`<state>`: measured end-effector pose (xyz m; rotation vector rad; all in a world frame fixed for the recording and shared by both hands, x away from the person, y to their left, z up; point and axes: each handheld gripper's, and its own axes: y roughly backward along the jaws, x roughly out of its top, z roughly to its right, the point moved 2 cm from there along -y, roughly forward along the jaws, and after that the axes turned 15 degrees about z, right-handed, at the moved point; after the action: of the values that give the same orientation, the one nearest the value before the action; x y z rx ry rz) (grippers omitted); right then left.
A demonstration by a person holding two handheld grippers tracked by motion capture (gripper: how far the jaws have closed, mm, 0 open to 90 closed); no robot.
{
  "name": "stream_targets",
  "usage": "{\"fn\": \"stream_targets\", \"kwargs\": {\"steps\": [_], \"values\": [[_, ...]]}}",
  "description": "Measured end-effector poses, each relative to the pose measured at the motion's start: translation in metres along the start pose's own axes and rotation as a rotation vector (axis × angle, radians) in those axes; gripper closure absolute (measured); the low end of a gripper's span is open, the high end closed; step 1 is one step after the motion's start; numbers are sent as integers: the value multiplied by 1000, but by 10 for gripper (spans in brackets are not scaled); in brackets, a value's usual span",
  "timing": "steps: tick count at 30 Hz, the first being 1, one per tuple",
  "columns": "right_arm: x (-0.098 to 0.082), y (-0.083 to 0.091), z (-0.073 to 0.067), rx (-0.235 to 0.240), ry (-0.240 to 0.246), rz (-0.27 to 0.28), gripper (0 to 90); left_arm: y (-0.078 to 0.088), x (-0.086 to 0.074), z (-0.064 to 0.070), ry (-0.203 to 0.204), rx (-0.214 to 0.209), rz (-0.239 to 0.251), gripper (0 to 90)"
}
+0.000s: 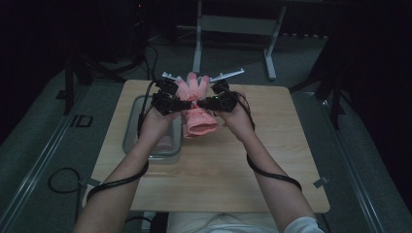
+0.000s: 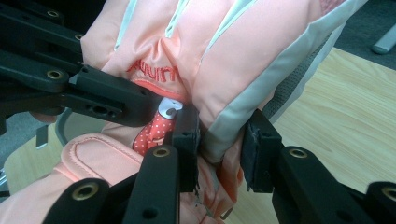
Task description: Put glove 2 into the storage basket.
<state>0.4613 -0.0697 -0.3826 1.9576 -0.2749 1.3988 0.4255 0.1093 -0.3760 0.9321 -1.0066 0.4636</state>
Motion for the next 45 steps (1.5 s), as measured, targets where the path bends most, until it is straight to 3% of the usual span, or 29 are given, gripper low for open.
{"fn": "stream_targets", "kwargs": {"steps": [28,34,45], "values": [[20,-79,-74,132,49,-49,699,74,-25,-68,92,146,16,760],[17,-93,-78,134,49,-75,699,71,-34,-79,133,153,14,759],[1,-107,-65,101,44,-131,699,46,-53,-89,184,127,-4,759]]}}
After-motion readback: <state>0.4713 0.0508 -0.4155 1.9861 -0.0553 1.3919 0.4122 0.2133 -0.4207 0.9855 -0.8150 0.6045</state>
